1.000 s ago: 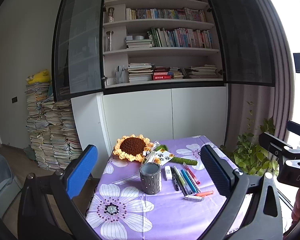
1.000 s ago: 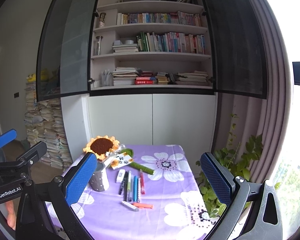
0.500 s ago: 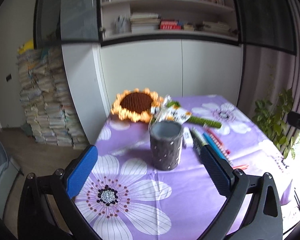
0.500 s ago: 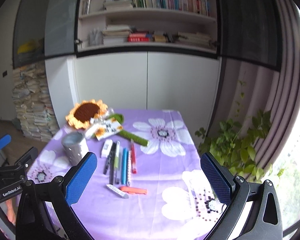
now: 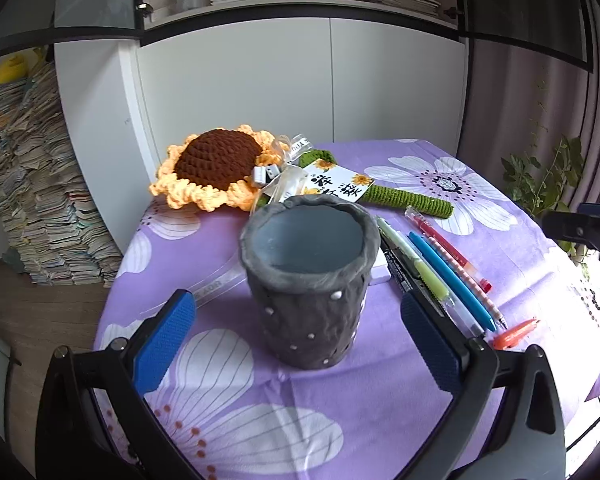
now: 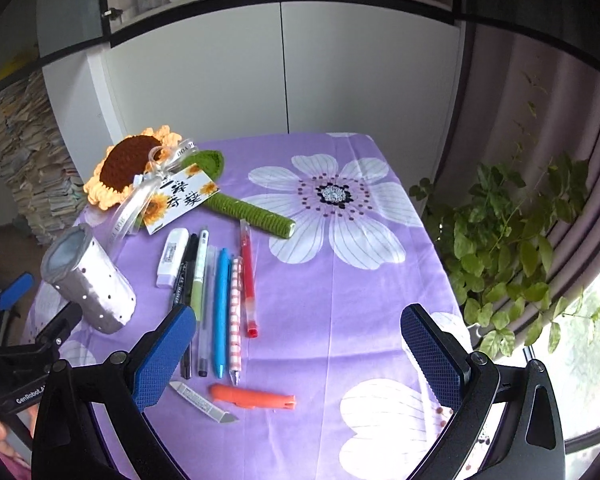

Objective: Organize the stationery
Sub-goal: 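Grasp the grey dotted pen cup with the left tool while the right tool moves to the pens, then grasp the red pen with the right tool, then lower the red pen into the cup held by the left tool, release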

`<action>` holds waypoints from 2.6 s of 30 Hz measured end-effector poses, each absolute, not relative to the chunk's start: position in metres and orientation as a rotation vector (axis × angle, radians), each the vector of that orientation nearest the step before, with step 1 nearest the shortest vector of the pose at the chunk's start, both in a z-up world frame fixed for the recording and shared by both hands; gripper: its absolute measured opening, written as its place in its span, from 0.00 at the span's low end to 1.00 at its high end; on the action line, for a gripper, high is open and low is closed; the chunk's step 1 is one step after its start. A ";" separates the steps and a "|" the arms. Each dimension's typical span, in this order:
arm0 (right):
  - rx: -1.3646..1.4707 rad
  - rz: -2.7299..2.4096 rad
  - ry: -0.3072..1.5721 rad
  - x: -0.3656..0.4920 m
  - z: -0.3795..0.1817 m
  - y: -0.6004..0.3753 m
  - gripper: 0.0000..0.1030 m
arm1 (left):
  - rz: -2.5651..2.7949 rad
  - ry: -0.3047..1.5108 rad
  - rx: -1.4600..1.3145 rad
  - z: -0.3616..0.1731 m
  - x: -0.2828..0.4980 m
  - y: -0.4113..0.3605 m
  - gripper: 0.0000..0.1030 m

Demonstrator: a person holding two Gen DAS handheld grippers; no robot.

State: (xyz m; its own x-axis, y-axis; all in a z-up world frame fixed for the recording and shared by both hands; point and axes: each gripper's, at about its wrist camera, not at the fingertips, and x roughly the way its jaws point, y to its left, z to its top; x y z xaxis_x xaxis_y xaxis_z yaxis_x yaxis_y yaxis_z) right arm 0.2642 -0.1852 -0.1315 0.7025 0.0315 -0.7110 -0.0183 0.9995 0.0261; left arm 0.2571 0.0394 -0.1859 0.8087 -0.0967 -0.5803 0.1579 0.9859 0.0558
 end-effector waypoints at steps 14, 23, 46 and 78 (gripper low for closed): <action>0.031 0.217 1.046 0.369 -0.164 -0.160 0.36 | -0.229 0.604 -0.028 -0.189 0.290 0.053 0.77; 0.014 0.254 1.122 0.412 -0.179 -0.138 0.36 | -0.263 0.542 0.074 -0.195 0.279 0.036 0.67; -0.021 0.190 1.156 0.456 -0.195 -0.127 0.11 | -0.240 0.574 -0.003 -0.199 0.295 0.051 0.67; 0.010 0.621 0.587 0.311 -0.011 -0.057 0.11 | -0.256 0.599 0.000 -0.200 0.296 0.050 0.67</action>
